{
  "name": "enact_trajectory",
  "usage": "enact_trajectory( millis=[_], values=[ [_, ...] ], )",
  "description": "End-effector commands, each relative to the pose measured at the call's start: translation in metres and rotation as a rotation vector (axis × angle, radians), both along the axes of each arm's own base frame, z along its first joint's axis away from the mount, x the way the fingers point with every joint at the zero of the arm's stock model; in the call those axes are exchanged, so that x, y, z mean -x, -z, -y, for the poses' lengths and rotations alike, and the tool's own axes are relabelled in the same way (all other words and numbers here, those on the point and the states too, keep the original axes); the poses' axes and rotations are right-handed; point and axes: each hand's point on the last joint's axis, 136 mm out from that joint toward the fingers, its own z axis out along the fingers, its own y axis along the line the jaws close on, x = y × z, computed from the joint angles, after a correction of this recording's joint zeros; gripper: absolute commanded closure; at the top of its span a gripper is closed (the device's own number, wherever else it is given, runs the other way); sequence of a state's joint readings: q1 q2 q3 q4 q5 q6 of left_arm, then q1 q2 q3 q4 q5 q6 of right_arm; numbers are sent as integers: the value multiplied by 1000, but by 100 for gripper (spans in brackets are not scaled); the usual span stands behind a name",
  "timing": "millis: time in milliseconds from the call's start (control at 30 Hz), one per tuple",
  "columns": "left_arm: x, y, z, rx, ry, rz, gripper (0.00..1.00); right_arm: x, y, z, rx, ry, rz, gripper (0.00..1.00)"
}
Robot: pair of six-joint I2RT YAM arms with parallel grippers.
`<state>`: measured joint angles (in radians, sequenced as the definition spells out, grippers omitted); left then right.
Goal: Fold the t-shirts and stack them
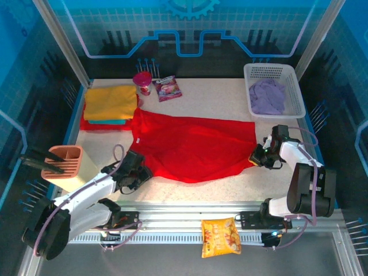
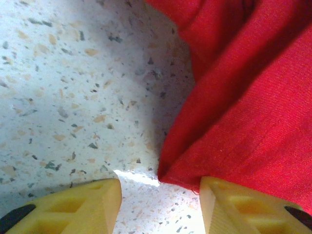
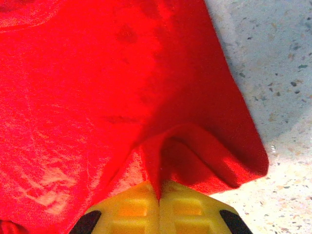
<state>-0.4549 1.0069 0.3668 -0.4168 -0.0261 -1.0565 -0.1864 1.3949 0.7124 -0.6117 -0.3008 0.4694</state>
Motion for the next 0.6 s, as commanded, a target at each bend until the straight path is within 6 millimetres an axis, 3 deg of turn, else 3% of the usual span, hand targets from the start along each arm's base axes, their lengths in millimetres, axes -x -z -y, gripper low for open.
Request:
enact_trajectory(
  millis=[0, 133, 267, 333, 400, 500, 567],
  values=[
    [-22, 2, 2, 26, -55, 116, 54, 2, -4, -2, -35, 0, 10, 100],
    [-31, -5, 6, 39, -53, 170, 55, 2, -3, -4, -47, -2, 11, 100],
    [-35, -17, 5, 60, -66, 241, 42, 1, -2, -6, -61, -7, 9, 100],
    [-36, -20, 2, 63, -81, 269, 41, 2, -1, -5, -60, -8, 8, 100],
    [-37, -19, 2, 68, -81, 276, 44, 1, -1, -6, -61, -7, 7, 100],
    [-37, -15, 6, 77, -77, 259, 60, 0, 0, -6, -71, -5, 4, 100],
    [-40, -20, 8, 63, -61, 245, 64, -1, -1, -7, -80, -6, 4, 100]
  ],
)
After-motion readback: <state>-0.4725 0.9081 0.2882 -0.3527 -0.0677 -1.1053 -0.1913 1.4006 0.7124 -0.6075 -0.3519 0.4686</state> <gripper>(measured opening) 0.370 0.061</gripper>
